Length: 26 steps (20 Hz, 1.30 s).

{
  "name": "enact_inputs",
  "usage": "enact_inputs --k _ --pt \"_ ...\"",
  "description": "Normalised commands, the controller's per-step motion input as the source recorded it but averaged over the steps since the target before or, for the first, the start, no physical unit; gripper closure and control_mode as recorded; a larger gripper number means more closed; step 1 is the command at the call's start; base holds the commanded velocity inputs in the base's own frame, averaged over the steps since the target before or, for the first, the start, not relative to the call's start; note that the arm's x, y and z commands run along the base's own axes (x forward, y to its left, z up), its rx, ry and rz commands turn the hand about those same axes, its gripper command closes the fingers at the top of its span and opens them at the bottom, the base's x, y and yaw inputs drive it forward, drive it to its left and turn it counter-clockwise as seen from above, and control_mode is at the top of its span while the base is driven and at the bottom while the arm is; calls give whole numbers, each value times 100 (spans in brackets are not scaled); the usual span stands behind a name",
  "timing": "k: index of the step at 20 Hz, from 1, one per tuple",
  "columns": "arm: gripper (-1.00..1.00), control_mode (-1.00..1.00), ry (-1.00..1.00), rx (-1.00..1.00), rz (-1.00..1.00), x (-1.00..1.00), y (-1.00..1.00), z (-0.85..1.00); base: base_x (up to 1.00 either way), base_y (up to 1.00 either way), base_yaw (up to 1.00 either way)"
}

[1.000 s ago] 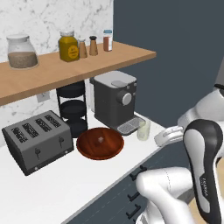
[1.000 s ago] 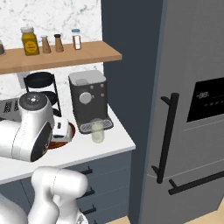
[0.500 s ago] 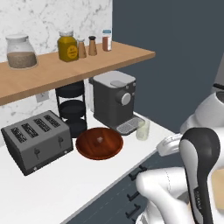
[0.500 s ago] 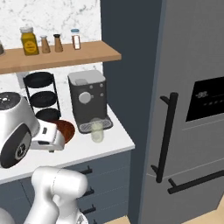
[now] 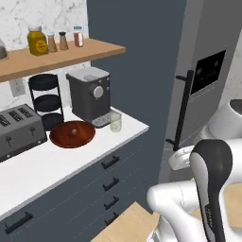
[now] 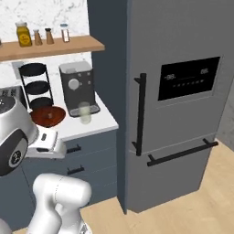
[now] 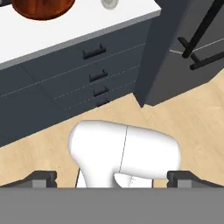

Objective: Grab a lemon wedge from the fridge and one ice cube from the ice bowl, and put them in the glass of lemonade.

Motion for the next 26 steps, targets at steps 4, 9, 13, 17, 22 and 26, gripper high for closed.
enact_inputs --k 4,9,13,17,22,26 --pt "-100 100 0 0 0 0 0 0 -4 -100 26" --pt "-100 100 0 0 0 0 0 0 11 -100 38" --pt "-100 100 0 0 0 0 0 0 5 -100 39" --pt "-100 100 0 0 0 0 0 0 1 -86 40" --pt "-100 100 0 0 0 0 0 0 -9 -36 37" --pt "-100 100 0 0 0 0 0 0 -47 0 11"
